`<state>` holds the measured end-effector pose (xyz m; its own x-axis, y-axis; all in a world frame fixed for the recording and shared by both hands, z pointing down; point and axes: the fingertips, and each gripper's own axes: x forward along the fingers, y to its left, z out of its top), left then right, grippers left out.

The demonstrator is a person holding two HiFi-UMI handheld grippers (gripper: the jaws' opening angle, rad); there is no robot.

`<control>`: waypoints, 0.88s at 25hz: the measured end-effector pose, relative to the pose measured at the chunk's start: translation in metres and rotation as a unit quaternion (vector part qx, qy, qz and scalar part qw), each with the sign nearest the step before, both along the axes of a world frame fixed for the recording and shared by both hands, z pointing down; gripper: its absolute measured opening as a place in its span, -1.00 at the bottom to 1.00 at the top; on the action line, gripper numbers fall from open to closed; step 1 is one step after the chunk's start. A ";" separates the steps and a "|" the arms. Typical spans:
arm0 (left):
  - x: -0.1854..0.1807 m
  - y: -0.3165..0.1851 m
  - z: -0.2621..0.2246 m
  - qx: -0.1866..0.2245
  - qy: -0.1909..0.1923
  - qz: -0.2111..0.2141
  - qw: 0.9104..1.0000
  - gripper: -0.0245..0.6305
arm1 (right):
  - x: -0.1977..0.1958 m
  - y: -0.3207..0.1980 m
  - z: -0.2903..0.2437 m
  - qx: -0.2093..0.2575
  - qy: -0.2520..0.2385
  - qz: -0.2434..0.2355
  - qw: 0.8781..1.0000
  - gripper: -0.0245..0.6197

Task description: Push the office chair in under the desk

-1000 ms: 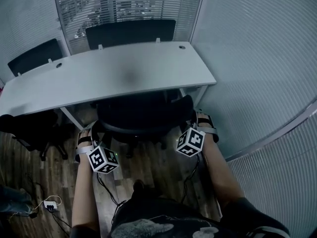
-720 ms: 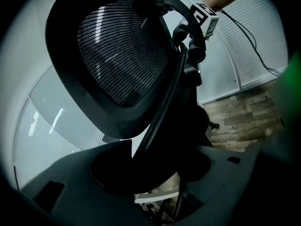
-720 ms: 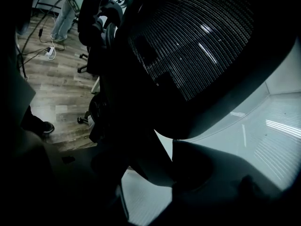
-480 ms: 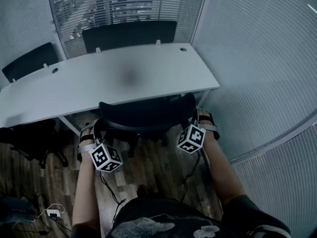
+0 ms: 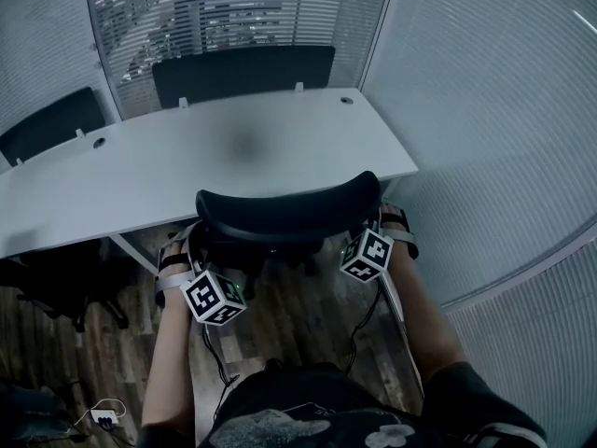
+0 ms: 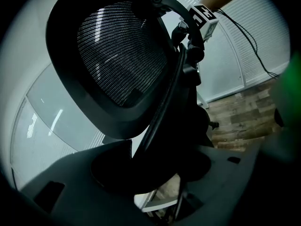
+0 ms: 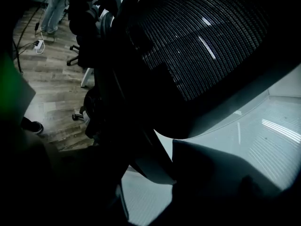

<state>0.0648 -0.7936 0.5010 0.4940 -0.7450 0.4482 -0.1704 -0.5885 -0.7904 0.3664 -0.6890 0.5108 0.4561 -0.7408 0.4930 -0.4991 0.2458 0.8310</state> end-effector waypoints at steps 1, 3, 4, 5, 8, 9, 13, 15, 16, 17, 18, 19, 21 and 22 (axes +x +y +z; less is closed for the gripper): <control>0.002 -0.004 0.000 0.001 0.001 0.000 1.000 -0.14 | 0.002 -0.005 -0.001 0.002 -0.001 0.001 1.000 -0.11; 0.003 -0.013 0.000 0.004 0.003 0.000 1.000 -0.14 | 0.003 -0.014 -0.002 0.006 -0.002 0.001 1.000 -0.11; 0.003 -0.016 0.000 0.003 0.003 -0.001 1.000 -0.14 | 0.003 -0.017 -0.002 0.007 -0.001 0.001 1.000 -0.11; 0.002 -0.018 0.001 0.003 0.002 -0.001 1.000 -0.13 | 0.003 -0.019 -0.002 0.007 0.000 0.001 1.000 -0.11; 0.003 -0.025 0.001 0.000 0.001 -0.003 1.000 -0.13 | 0.002 -0.023 -0.004 0.012 0.004 -0.001 1.000 -0.11; 0.004 -0.027 0.001 0.001 0.001 -0.003 1.000 -0.13 | 0.002 -0.025 -0.004 0.016 0.004 -0.002 1.000 -0.11; 0.006 -0.032 0.004 0.007 0.000 -0.008 1.000 -0.13 | 0.004 -0.029 0.002 0.021 -0.003 -0.005 1.000 -0.11; 0.007 -0.031 0.005 0.008 0.000 -0.010 1.000 -0.13 | 0.005 -0.029 0.004 0.023 -0.004 -0.007 1.000 -0.11; 0.007 -0.030 0.006 0.009 0.001 -0.011 1.000 -0.14 | 0.005 -0.028 0.004 0.025 -0.003 -0.008 1.000 -0.11; 0.007 -0.030 0.005 0.010 0.001 -0.011 1.000 -0.13 | 0.005 -0.028 0.003 0.027 -0.002 -0.010 1.000 -0.11; 0.007 -0.030 0.005 0.011 0.001 -0.012 1.000 -0.13 | 0.005 -0.028 0.003 0.029 -0.002 -0.011 1.000 -0.11; 0.007 -0.030 0.005 0.012 0.001 -0.013 1.000 -0.13 | 0.005 -0.028 0.002 0.031 -0.001 -0.012 0.999 -0.11; 0.006 -0.031 0.004 0.011 0.002 -0.014 1.000 -0.13 | 0.004 -0.027 0.000 0.035 0.000 -0.014 0.999 -0.11; 0.006 -0.031 0.003 0.010 0.002 -0.016 1.000 -0.13 | 0.003 -0.027 -0.001 0.037 0.001 -0.015 0.999 -0.11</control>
